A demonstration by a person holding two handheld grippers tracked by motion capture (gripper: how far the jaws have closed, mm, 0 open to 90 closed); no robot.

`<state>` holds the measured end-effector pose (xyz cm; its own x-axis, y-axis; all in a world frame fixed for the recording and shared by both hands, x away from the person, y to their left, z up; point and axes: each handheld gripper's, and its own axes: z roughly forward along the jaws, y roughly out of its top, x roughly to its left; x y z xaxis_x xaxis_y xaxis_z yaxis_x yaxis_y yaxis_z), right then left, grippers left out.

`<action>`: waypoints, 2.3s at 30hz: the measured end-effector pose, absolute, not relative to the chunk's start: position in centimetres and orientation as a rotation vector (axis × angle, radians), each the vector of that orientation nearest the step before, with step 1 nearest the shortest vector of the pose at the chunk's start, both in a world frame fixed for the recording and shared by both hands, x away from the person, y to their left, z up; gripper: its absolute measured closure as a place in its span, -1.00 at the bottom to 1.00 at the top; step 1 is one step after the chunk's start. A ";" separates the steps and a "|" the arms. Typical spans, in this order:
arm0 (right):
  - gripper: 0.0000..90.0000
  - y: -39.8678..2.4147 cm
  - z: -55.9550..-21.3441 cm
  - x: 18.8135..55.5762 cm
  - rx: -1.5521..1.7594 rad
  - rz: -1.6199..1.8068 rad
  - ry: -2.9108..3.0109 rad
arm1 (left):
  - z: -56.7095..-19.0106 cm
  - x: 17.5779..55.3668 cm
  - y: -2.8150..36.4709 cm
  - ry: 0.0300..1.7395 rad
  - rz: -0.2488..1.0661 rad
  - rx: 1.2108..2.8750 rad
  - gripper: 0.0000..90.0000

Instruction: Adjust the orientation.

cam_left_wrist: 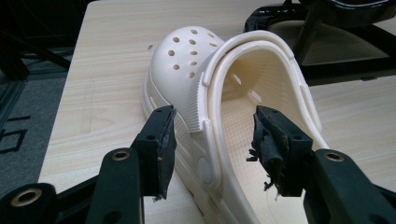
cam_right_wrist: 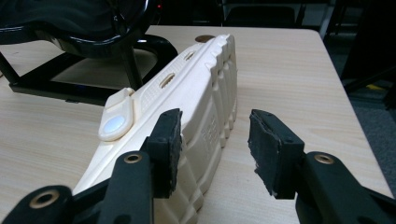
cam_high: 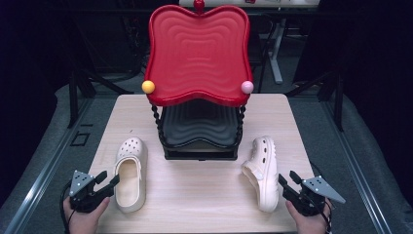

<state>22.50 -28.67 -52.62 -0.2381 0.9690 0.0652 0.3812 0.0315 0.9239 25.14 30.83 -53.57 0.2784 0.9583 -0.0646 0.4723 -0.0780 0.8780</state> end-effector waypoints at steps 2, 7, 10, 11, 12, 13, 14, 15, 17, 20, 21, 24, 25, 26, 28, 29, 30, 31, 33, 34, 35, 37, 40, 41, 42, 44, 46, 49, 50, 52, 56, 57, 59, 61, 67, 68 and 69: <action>0.18 -28.5 -52.5 22.4 1.367 1.198 1.672 | -53.5 25.2 30.7 1.323 0.714 1.693 0.09; 0.18 -28.6 -52.3 22.1 1.360 1.185 1.662 | -53.6 25.5 29.9 1.324 0.719 1.726 0.13; 0.18 -28.7 -52.4 22.2 1.373 1.191 1.650 | -53.7 25.7 29.6 1.335 0.742 1.740 0.19; 0.18 -28.8 -52.4 22.2 1.376 1.181 1.656 | -53.7 25.9 29.5 1.338 0.752 1.750 0.21; 0.18 -28.9 -52.4 22.2 1.380 1.181 1.655 | -53.8 26.0 29.4 1.335 0.762 1.753 0.21; 0.19 -28.9 -52.4 22.3 1.379 1.183 1.653 | -53.8 26.2 29.3 1.340 0.772 1.762 0.22; 0.19 -28.9 -52.4 22.3 1.382 1.182 1.655 | -53.8 26.5 29.2 1.346 0.788 1.770 0.23; 0.19 -28.9 -52.5 22.3 1.380 1.185 1.656 | -53.8 26.7 29.1 1.355 0.794 1.769 0.25; 0.20 -28.9 -52.4 22.3 1.386 1.187 1.656 | -53.7 27.3 28.9 1.370 0.792 1.775 0.28; 0.20 -28.8 -52.3 22.2 1.390 1.201 1.648 | -53.6 28.2 28.8 1.394 0.792 1.787 0.33; 0.20 -28.8 -52.2 22.1 1.392 1.194 1.651 | -53.5 28.4 28.7 1.402 0.793 1.800 0.34; 0.20 -28.9 -52.2 22.1 1.395 1.195 1.640 | -53.5 28.8 28.4 1.409 0.813 1.813 0.37; 0.20 -28.9 -52.2 22.1 1.395 1.195 1.640 | -53.5 29.1 28.3 1.414 0.817 1.812 0.37; 0.20 -29.0 -52.3 22.1 1.404 1.195 1.636 | -53.7 29.3 28.1 1.425 0.829 1.804 0.37; 0.20 -29.2 -52.3 22.1 1.409 1.189 1.634 | -53.9 29.3 27.9 1.424 0.844 1.814 0.38; 0.20 -29.2 -52.4 22.2 1.412 1.189 1.630 | -54.1 29.3 27.8 1.420 0.859 1.824 0.41; 0.19 -29.2 -52.4 22.2 1.415 1.187 1.629 | -54.1 29.3 27.7 1.411 0.883 1.837 0.43; 0.18 -29.2 -52.4 22.3 1.419 1.183 1.626 | -54.2 29.3 27.6 1.405 0.898 1.843 0.47; 0.18 -29.1 -52.4 22.4 1.426 1.178 1.626 | -54.3 29.2 27.8 1.405 0.903 1.838 0.54; 0.18 -29.1 -52.3 22.5 1.425 1.179 1.629 | -54.4 29.2 27.9 1.411 0.893 1.834 0.55; 0.18 -29.0 -52.3 22.5 1.421 1.183 1.627 | -54.4 29.1 28.1 1.413 0.885 1.829 0.56; 0.19 -28.9 -52.3 22.5 1.411 1.180 1.640 | -54.4 29.2 28.3 1.415 0.884 1.820 0.59; 0.24 -28.8 -52.4 22.5 1.396 1.170 1.657 | -54.4 29.2 28.4 1.416 0.888 1.818 0.62; 0.25 -28.8 -52.4 22.5 1.397 1.168 1.660 | -54.4 29.2 28.4 1.414 0.888 1.817 0.62; 0.26 -28.8 -52.4 22.5 1.401 1.169 1.658 | -54.4 29.2 28.5 1.413 0.887 1.816 0.63; 0.26 -28.9 -52.4 22.5 1.409 1.169 1.655 | -54.4 29.2 28.6 1.415 0.884 1.810 0.64; 0.26 -29.0 -52.5 22.5 1.413 1.166 1.652 | -54.4 29.1 28.6 1.419 0.876 1.800 0.65; 0.27 -29.0 -52.4 22.5 1.419 1.159 1.647 | -54.3 28.8 28.6 1.414 0.876 1.803 0.66; 0.28 -29.0 -52.4 22.5 1.416 1.160 1.648 | -54.2 28.7 28.6 1.411 0.874 1.804 0.66; 0.31 -29.0 -52.4 22.4 1.412 1.162 1.645 | -54.1 28.4 28.5 1.411 0.856 1.801 0.66; 0.45 -28.9 -52.3 22.4 1.404 1.169 1.664 | -53.8 27.7 28.0 1.401 0.850 1.815 0.67; 0.45 -28.9 -52.3 22.4 1.404 1.169 1.664 | -53.8 27.7 28.0 1.401 0.850 1.815 0.67; 0.61 -28.6 -52.3 22.4 1.387 1.154 1.685 | -53.7 27.3 27.7 1.395 0.843 1.817 0.67; 0.69 -28.2 -52.1 22.4 1.363 1.150 1.718 | -53.6 27.0 27.4 1.394 0.829 1.818 0.67; 0.95 -26.6 -51.2 22.7 1.287 1.127 1.761 | -53.4 25.8 26.1 1.394 0.810 1.840 0.67; 0.97 -26.4 -51.2 22.9 1.281 1.113 1.775 | -53.5 25.7 25.9 1.391 0.812 1.849 0.67; 0.99 -26.2 -51.2 23.0 1.284 1.109 1.788 | -53.5 25.5 25.7 1.385 0.808 1.854 0.67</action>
